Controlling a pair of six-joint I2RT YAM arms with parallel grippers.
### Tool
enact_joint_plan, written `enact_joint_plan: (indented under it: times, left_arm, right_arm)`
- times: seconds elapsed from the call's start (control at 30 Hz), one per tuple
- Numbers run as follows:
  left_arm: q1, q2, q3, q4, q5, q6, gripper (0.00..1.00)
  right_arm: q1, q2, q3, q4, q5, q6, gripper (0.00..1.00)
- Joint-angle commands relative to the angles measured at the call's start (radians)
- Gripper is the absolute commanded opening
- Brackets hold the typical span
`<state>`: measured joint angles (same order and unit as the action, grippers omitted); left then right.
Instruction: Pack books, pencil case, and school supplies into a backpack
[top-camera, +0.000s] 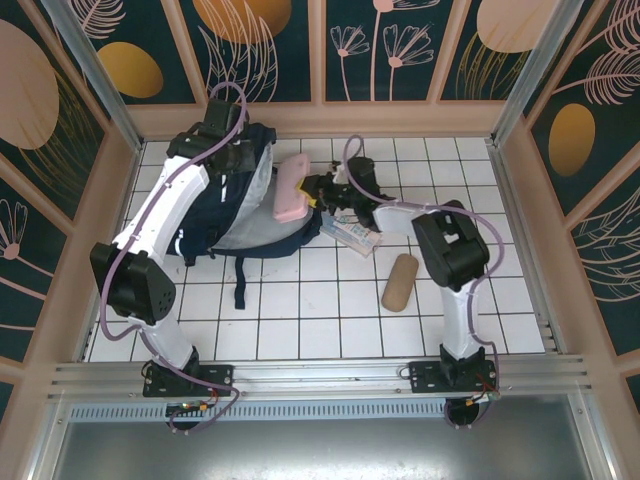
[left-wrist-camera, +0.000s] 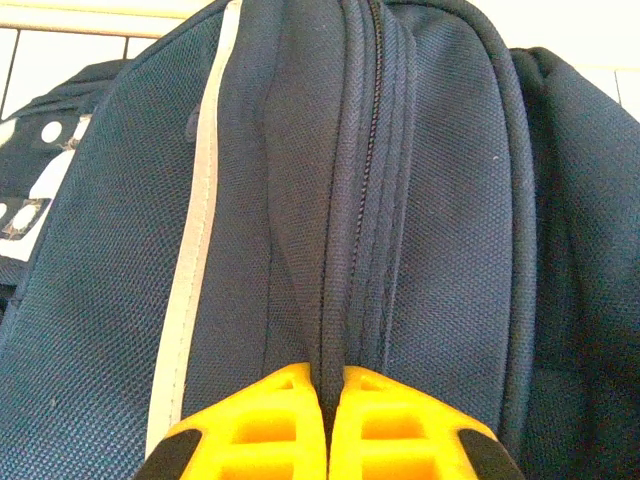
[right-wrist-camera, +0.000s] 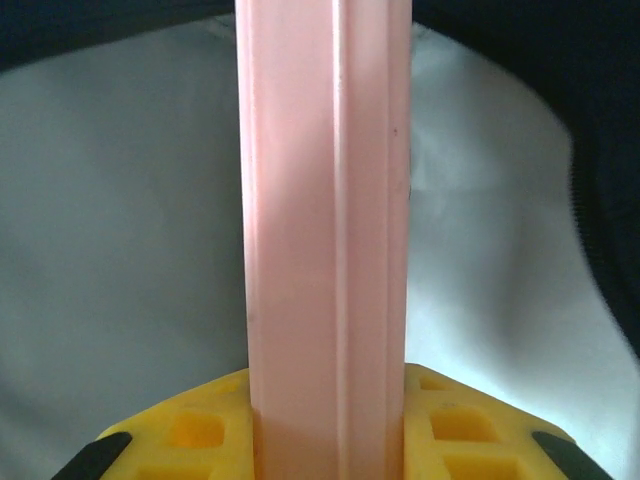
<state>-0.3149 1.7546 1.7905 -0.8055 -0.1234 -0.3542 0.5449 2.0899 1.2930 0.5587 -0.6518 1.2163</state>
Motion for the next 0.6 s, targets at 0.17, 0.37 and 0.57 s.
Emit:
enact_joint_plan:
  times: [0.17,0.37,0.57]
  left_arm:
    - [0.005,-0.072,0.068,0.112,0.109,-0.066,0.00]
    - [0.005,-0.093,0.016,0.137,0.133,-0.087,0.00]
    - [0.006,-0.101,-0.011,0.141,0.135,-0.089,0.00]
  right_arm:
    - [0.126,0.210,0.236,0.015,0.129,0.100,0.21]
    - [0.178,0.361,0.450,-0.086,0.121,0.092,0.22]
    - [0.190,0.457,0.623,-0.249,0.081,0.042,0.38]
